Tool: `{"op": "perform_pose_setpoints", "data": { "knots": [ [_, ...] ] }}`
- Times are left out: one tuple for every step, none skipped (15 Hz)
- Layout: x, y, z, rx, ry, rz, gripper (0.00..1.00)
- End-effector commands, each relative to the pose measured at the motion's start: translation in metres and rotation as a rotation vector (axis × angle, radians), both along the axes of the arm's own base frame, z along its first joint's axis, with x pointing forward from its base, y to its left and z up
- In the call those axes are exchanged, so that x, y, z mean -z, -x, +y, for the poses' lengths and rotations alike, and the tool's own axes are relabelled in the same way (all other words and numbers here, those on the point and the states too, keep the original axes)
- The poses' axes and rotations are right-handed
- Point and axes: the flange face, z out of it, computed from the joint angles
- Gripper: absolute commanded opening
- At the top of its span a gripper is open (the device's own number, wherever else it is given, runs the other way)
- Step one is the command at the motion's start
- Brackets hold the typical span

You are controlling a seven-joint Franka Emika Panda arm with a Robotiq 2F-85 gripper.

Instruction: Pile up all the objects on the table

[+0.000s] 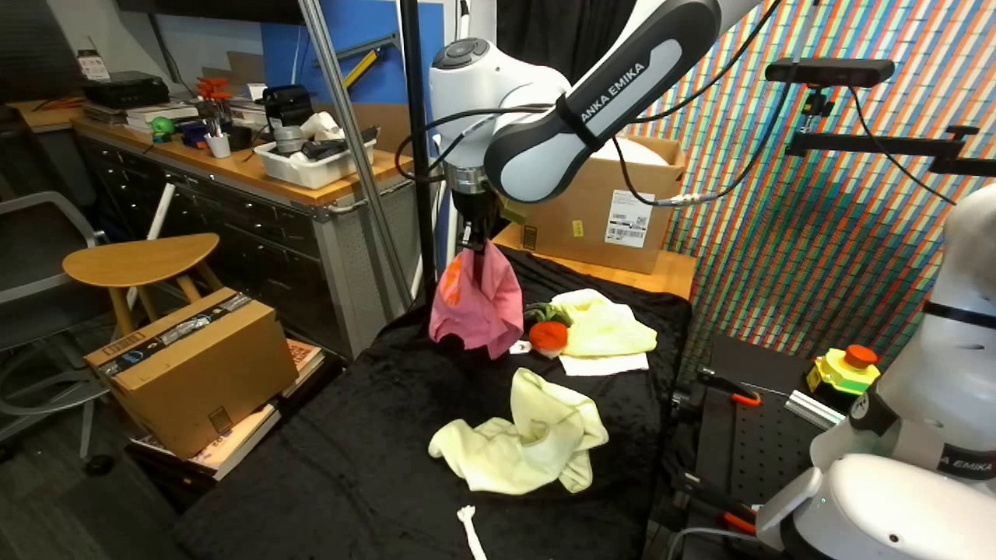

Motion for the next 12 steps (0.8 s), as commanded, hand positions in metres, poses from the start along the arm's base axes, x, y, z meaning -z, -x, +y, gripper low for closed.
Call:
{"op": "perform_pose_setpoints", "data": {
  "knots": [
    [-0.003,0.023,-0.044,0.089,-0.026,-0.006,0.04],
    [0.001,0.029,-0.059,0.114,-0.029,-0.003,0.04],
    [0.003,0.037,-0.076,0.142,-0.041,0.0,0.04],
    [0.005,0.044,-0.091,0.165,-0.051,0.001,0.05],
    [0.007,0.052,-0.105,0.195,-0.062,-0.002,0.04],
    [0.011,0.059,-0.12,0.228,-0.068,-0.004,0.05],
    [0.013,0.066,-0.134,0.259,-0.075,-0.004,0.04],
    [0.016,0.072,-0.148,0.292,-0.082,-0.001,0.04],
    [0.02,0.078,-0.16,0.32,-0.089,0.0,0.04],
    [0.025,0.083,-0.172,0.35,-0.095,0.006,0.05],
    [0.028,0.09,-0.183,0.365,-0.104,0.016,0.05],
    [0.033,0.094,-0.191,0.383,-0.114,0.021,0.04]
  ]
}}
